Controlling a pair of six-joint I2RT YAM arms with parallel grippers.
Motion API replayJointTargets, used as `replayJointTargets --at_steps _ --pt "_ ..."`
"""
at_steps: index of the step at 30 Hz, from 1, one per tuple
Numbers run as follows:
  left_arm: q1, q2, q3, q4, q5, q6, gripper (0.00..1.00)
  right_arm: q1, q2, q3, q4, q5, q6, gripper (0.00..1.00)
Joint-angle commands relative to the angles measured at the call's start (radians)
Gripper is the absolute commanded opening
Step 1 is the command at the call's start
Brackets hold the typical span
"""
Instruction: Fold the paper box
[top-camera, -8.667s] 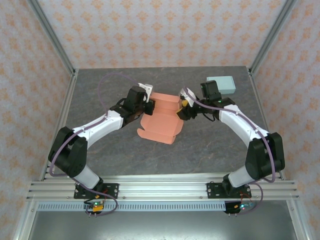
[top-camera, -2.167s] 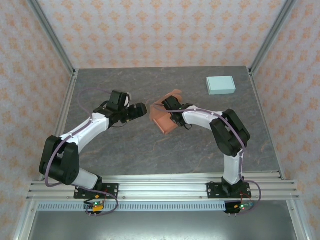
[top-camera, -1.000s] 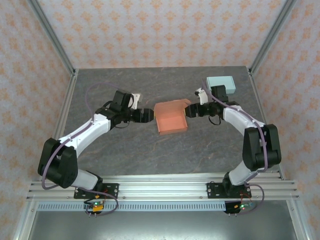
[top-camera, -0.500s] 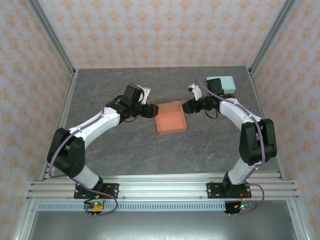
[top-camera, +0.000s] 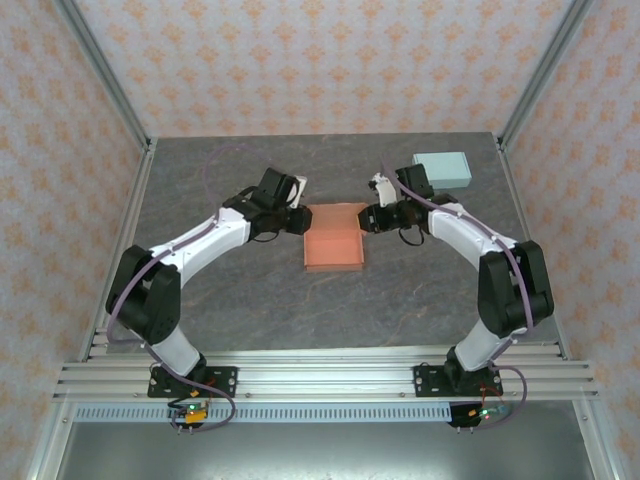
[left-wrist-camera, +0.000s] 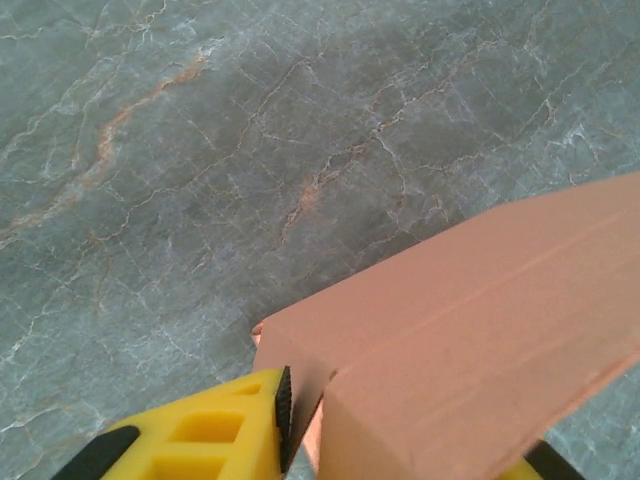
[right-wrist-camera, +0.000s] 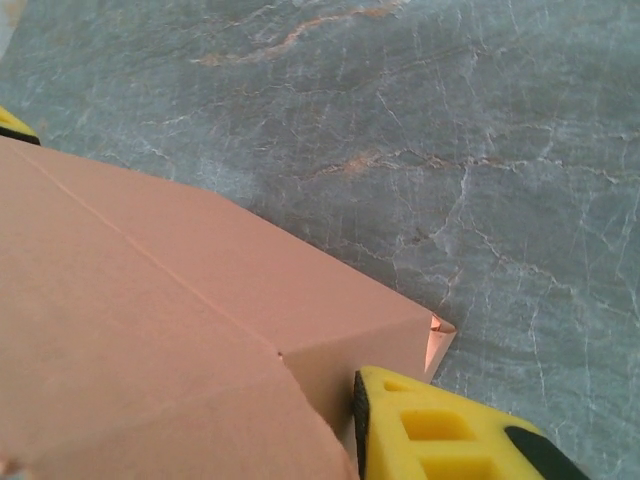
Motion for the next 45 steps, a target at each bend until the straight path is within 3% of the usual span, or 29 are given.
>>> replayJointTargets --at_steps 1,6,9,21,29,37,45 --pt "0.001 0.037 0.047 -0.037 0.021 -0.066 0.2 0.029 -0.048 -0.036 0.087 0.091 0.16 0.22" --pt "-0.014 0.043 0.025 -0.004 0.022 -0.249 0.17 0.081 -0.104 -0.072 0.115 0.222 0.2 0.19" --pt "-0.036 0.01 -0.033 0.051 -0.003 -0.3 0.17 0.096 -0.142 -0.148 0.199 0.237 0.228 0.18" --pt "-0.126 -0.092 -0.243 0.195 -0.078 -0.123 0.2 0.13 -0.297 -0.421 0.431 0.255 0.274 0.16" --pt "-0.159 -0.112 -0.325 0.26 -0.121 -0.065 0.22 0.153 -0.277 -0.412 0.414 0.252 0.331 0.17" --pt "-0.182 -0.142 -0.382 0.329 -0.116 -0.039 0.42 0.161 -0.276 -0.48 0.377 0.269 0.187 0.2" --pt "-0.183 -0.404 -0.484 0.329 -0.132 -0.056 0.64 0.161 -0.36 -0.553 0.424 0.256 0.135 0.33"
